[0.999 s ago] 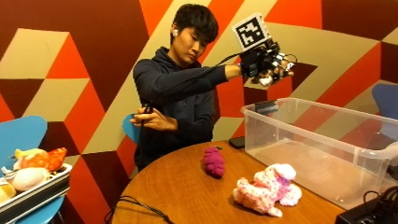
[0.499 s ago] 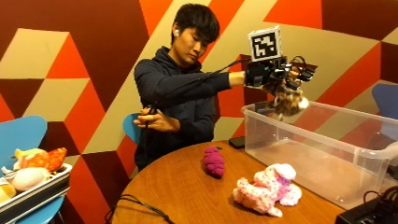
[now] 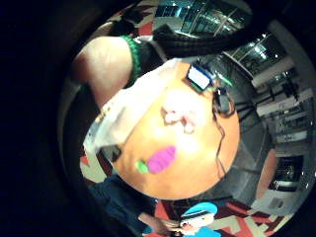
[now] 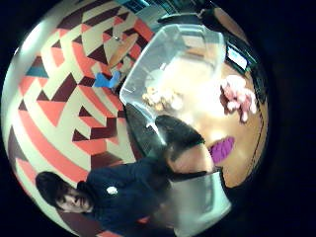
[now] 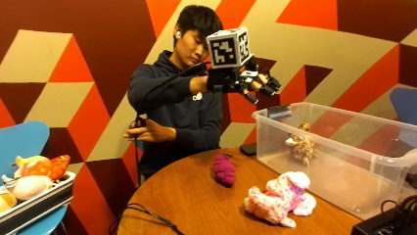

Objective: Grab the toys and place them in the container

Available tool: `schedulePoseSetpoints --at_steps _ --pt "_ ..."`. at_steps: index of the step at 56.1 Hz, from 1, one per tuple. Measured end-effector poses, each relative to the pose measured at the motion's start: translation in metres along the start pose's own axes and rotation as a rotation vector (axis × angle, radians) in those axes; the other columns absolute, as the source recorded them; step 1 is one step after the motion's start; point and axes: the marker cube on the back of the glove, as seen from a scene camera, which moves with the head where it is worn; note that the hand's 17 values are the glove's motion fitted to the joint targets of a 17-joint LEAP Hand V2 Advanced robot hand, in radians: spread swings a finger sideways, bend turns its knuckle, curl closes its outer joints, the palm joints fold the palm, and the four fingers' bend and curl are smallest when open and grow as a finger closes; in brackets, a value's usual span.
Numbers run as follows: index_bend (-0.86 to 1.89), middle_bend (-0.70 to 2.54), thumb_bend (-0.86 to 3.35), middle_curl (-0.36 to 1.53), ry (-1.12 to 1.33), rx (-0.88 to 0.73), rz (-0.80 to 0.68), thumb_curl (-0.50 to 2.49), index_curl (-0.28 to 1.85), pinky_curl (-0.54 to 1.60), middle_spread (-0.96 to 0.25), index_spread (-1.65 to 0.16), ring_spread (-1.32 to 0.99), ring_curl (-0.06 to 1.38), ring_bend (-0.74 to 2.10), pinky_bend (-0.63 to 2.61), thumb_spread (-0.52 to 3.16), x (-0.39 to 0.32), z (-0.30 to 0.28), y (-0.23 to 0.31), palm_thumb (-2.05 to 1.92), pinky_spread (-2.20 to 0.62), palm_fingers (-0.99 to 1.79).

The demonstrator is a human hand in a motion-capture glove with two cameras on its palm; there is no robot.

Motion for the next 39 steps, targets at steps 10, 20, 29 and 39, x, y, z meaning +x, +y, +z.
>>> schedulePoseSetpoints --at_steps 10,20,29,39 --pt "0.16 0.16 -0.01 0.43 0.027 -0.210 0.048 0.41 0.51 0.36 -0.02 -0.31 0.00 0.31 0.24 0.94 1.27 0.038 0.042 0.046 0.03 0.08 -0.10" --pt "0.15 0.15 -0.01 0.39 -0.027 -0.304 0.092 0.38 0.46 0.36 -0.02 -0.31 0.01 0.28 0.17 0.93 1.28 0.062 0.103 0.066 0.04 0.08 -0.13" --pt "0.14 0.15 -0.01 0.36 0.024 -0.376 0.111 0.36 0.42 0.35 -0.02 -0.31 0.01 0.27 0.16 0.92 1.28 0.080 0.148 0.071 0.06 0.08 -0.15" --pt "0.15 0.17 -0.01 0.34 0.038 -0.345 0.084 0.35 0.38 0.35 -0.02 -0.30 0.02 0.26 0.19 0.92 1.28 0.078 0.192 0.083 0.07 0.08 -0.07"
